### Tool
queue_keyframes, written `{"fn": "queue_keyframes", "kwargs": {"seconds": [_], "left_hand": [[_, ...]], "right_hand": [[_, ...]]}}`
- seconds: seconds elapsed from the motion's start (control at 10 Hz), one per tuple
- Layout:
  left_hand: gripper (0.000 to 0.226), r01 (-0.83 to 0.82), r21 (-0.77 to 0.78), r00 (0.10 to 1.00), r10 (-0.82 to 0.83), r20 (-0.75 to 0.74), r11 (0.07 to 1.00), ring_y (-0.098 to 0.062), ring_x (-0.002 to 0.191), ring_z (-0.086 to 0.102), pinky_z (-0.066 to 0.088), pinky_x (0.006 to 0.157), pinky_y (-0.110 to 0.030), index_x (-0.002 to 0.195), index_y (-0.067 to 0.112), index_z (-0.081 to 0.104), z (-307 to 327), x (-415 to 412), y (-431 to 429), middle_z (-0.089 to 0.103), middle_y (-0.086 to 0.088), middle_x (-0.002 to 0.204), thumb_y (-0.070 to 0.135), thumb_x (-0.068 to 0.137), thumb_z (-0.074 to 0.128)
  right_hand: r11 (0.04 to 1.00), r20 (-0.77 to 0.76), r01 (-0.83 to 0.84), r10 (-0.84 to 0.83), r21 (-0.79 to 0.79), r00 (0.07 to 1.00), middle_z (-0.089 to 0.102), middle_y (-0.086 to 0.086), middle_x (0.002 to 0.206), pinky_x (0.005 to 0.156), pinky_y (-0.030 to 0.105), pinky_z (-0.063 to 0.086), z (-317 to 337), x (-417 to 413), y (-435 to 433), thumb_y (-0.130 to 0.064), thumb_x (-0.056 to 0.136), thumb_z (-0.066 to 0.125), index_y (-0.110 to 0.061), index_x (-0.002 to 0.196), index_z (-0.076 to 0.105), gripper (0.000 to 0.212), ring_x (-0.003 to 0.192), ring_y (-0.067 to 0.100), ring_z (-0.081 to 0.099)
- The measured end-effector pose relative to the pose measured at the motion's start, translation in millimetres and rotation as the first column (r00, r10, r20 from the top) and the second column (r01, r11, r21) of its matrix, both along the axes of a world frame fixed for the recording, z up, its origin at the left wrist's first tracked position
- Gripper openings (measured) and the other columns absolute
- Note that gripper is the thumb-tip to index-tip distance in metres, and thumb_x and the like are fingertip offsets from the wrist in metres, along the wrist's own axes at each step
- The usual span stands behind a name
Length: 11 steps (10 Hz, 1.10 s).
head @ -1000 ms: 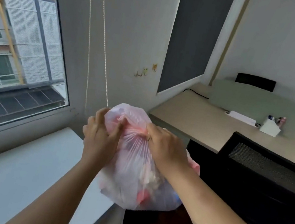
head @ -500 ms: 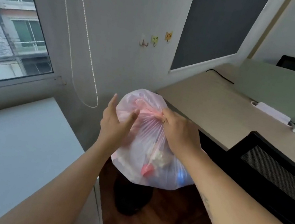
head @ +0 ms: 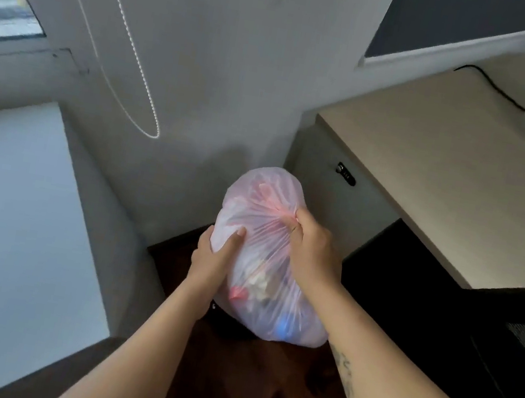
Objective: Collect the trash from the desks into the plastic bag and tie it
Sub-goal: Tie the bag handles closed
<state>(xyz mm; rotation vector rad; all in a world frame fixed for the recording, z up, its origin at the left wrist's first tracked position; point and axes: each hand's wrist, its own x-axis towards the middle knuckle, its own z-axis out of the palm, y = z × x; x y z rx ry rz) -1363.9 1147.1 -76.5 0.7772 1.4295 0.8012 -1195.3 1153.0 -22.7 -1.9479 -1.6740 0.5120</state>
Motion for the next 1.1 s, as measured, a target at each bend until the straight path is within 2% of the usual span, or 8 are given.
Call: {"fn": "queue_keyframes", "kwargs": {"seconds": [0.3,0.5,0.6,0.7,0.8,0.9,1.0,1.1], "left_hand": [[0.099,-0.146,-0.227,0.985,0.119,-0.128,0.963,-0.026,0.117,0.056,0.051,0.096,-0.049,0.14,0.035,0.041,-186,32,-24,0.05,-0.001,0.137,0.085,0.057,0.064],[0.112,-0.206,-0.392,0.97,0.135,-0.202,0.897,-0.029,0.122,0.052,0.045,0.102,-0.05,0.144,0.031,0.038,-307,37,-23,0.048,-0.004,0.142,0.09,0.051,0.057],[0.115,-0.205,-0.454,0.966,0.106,-0.234,0.867,-0.029,0.124,0.051,0.042,0.105,-0.047,0.146,0.024,0.039,-355,30,-14,0.049,-0.006,0.143,0.091,0.053,0.053],[0.102,-0.254,-0.519,0.952,0.115,-0.285,0.816,-0.034,0.121,0.053,0.042,0.105,-0.046,0.142,0.013,0.047,-391,22,-4,0.052,-0.013,0.14,0.085,0.07,0.043],[0.091,-0.307,-0.524,0.941,0.17,-0.293,0.795,-0.035,0.116,0.057,0.045,0.102,-0.046,0.137,0.013,0.053,-403,17,5,0.057,-0.015,0.134,0.079,0.077,0.037],[0.071,-0.227,-0.412,0.956,0.121,-0.268,0.883,-0.026,0.114,0.058,0.046,0.1,-0.039,0.132,0.019,0.057,-401,21,11,0.061,-0.005,0.13,0.068,0.084,0.04],[0.059,-0.105,-0.349,0.963,0.007,-0.27,0.931,-0.018,0.12,0.052,0.04,0.093,-0.029,0.141,0.021,0.048,-409,30,2,0.055,0.003,0.134,0.057,0.094,0.046],[0.056,0.01,-0.362,0.935,-0.137,-0.326,0.932,-0.024,0.127,0.049,0.04,0.102,-0.033,0.146,0.022,0.042,-418,36,-3,0.049,-0.004,0.145,0.047,0.096,0.049]], "right_hand": [[0.96,-0.139,-0.04,0.0,-0.278,0.99,0.061,0.005,0.082,0.066,0.035,0.047,-210,33,10,-0.035,0.099,0.041,-0.025,0.082,0.045,0.02,0.076,0.028,0.058],[0.903,-0.244,-0.057,-0.053,-0.425,0.968,0.05,-0.009,0.068,0.049,0.021,0.032,-334,32,18,-0.027,0.1,0.043,-0.025,0.073,0.044,0.028,0.063,0.011,0.05],[0.835,-0.24,-0.066,-0.081,-0.546,0.968,0.058,-0.001,0.084,0.061,0.025,0.037,-379,32,27,-0.032,0.099,0.046,-0.019,0.086,0.056,0.021,0.08,0.02,0.056],[0.794,-0.207,-0.07,-0.072,-0.604,0.976,0.064,0.011,0.108,0.076,0.028,0.042,-403,29,36,-0.034,0.097,0.047,-0.011,0.116,0.06,0.033,0.1,0.03,0.06],[0.836,-0.183,-0.086,-0.017,-0.541,0.983,0.063,0.008,0.117,0.087,0.035,0.049,-408,27,39,-0.038,0.094,0.046,-0.02,0.123,0.06,0.037,0.104,0.028,0.059],[0.893,-0.043,-0.088,0.077,-0.441,0.996,0.059,0.006,0.129,0.095,0.036,0.046,-411,34,36,-0.036,0.092,0.049,-0.022,0.126,0.061,0.039,0.115,0.028,0.055],[0.796,-0.056,-0.207,0.214,-0.568,0.975,0.044,0.007,0.146,0.106,0.039,0.039,-424,38,24,-0.039,0.095,0.047,-0.025,0.141,0.047,0.048,0.13,0.029,0.044],[0.59,-0.106,-0.285,0.319,-0.755,0.942,0.031,0.008,0.155,0.113,0.037,0.031,-441,42,17,-0.035,0.098,0.043,-0.023,0.147,0.037,0.051,0.139,0.027,0.034]]}}
